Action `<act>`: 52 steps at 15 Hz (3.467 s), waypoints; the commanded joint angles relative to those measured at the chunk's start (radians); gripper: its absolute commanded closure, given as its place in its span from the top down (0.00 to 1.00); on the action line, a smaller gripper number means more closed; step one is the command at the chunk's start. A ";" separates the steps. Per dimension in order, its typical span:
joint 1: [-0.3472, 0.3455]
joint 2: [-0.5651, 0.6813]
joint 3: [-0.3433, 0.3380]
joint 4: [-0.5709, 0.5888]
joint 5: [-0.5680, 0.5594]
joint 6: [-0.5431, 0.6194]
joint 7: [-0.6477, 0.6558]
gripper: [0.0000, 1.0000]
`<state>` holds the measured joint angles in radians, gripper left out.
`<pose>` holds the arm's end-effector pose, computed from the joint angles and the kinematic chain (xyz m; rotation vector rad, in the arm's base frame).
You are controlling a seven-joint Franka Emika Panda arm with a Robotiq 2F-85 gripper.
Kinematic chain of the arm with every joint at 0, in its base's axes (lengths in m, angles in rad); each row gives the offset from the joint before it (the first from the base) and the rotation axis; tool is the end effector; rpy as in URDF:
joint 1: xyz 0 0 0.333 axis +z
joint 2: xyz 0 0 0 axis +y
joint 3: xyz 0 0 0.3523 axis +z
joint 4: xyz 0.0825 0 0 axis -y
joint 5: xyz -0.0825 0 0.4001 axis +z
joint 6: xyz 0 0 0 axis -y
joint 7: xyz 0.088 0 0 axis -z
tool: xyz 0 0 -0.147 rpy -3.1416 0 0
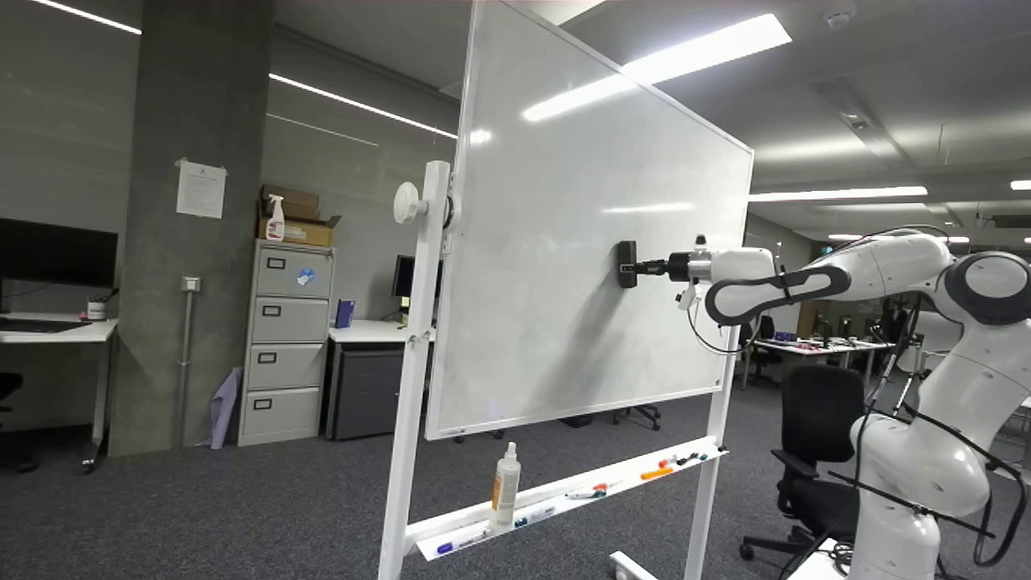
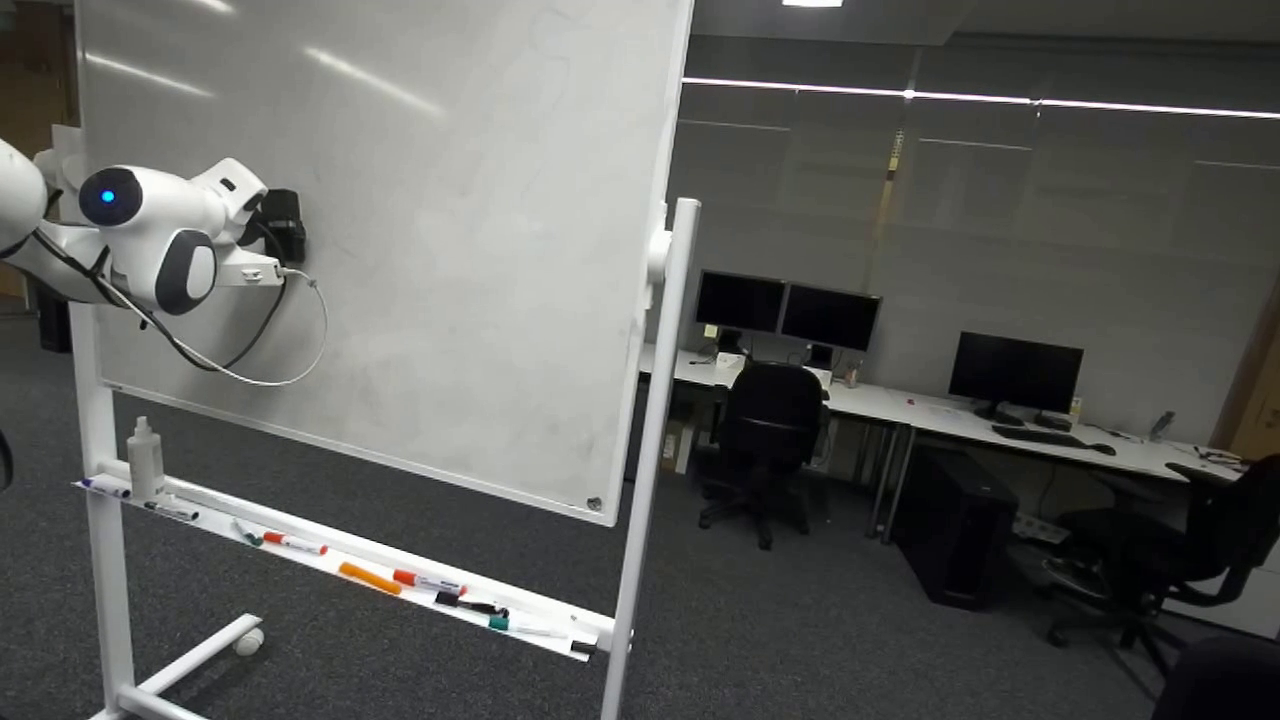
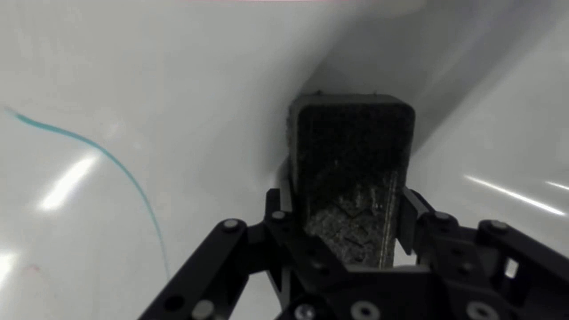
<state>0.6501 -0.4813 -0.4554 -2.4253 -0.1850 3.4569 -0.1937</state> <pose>0.4757 0.0697 0.6693 -2.1811 -0.5296 -2.0411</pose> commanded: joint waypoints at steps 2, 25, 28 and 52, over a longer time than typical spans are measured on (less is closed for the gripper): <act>0.041 -0.022 -0.029 0.040 -0.038 -0.055 -0.019 0.31; 0.331 0.053 -0.216 0.453 -0.159 0.005 -0.325 0.31; 0.376 0.057 -0.273 0.460 -0.160 0.005 -0.350 0.31; 0.167 -0.093 -0.298 0.007 -0.074 0.006 -0.353 0.31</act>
<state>0.8820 -0.6098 -0.7748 -2.4533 -0.3084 3.4627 -0.5475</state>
